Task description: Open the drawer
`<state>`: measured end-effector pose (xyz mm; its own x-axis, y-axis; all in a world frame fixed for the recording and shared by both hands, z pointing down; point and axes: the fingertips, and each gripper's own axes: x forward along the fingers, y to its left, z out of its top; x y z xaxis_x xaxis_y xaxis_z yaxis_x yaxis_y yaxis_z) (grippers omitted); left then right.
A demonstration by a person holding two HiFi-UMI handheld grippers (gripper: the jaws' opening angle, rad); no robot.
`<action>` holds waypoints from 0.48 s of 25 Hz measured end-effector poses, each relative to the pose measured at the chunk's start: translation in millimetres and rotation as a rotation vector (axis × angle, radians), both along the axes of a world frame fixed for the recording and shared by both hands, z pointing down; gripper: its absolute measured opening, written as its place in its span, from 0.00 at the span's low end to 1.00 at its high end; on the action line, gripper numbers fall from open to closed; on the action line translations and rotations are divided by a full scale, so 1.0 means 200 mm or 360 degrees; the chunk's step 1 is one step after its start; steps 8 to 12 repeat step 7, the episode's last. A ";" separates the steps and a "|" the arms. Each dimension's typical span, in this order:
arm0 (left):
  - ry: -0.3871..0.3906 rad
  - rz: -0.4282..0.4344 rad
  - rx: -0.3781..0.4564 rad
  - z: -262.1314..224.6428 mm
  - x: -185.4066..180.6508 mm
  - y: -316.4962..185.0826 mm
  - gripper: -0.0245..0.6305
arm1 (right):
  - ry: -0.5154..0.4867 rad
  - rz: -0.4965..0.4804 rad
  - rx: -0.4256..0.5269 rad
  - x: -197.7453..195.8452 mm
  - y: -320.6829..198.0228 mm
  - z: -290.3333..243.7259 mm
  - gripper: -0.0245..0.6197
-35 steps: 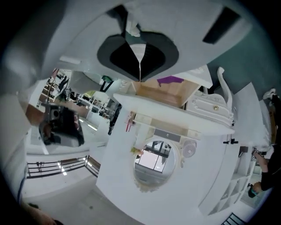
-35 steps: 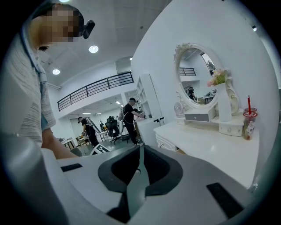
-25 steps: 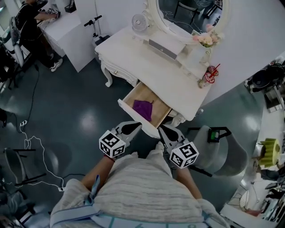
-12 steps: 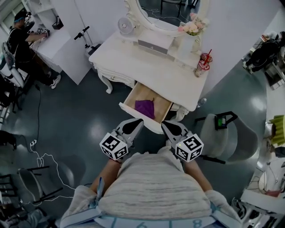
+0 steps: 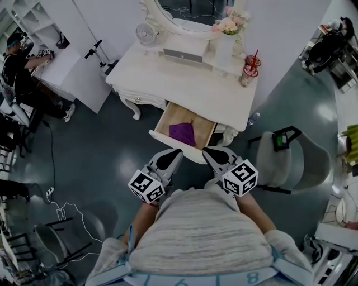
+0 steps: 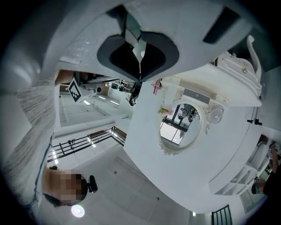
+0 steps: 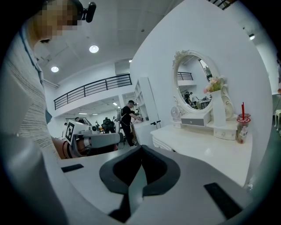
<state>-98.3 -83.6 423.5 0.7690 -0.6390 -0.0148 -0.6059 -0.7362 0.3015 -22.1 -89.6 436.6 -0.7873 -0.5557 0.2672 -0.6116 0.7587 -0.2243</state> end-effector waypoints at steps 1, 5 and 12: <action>0.0001 0.0005 0.0000 0.00 0.00 0.00 0.07 | 0.0004 -0.0002 -0.0003 0.00 0.00 0.00 0.05; -0.0005 0.0017 -0.0008 0.01 0.02 0.00 0.07 | 0.0001 -0.0010 -0.0012 0.01 -0.01 0.01 0.05; -0.0008 0.0017 -0.0014 0.01 0.03 0.00 0.07 | -0.0006 -0.0016 -0.0013 0.01 -0.01 0.01 0.05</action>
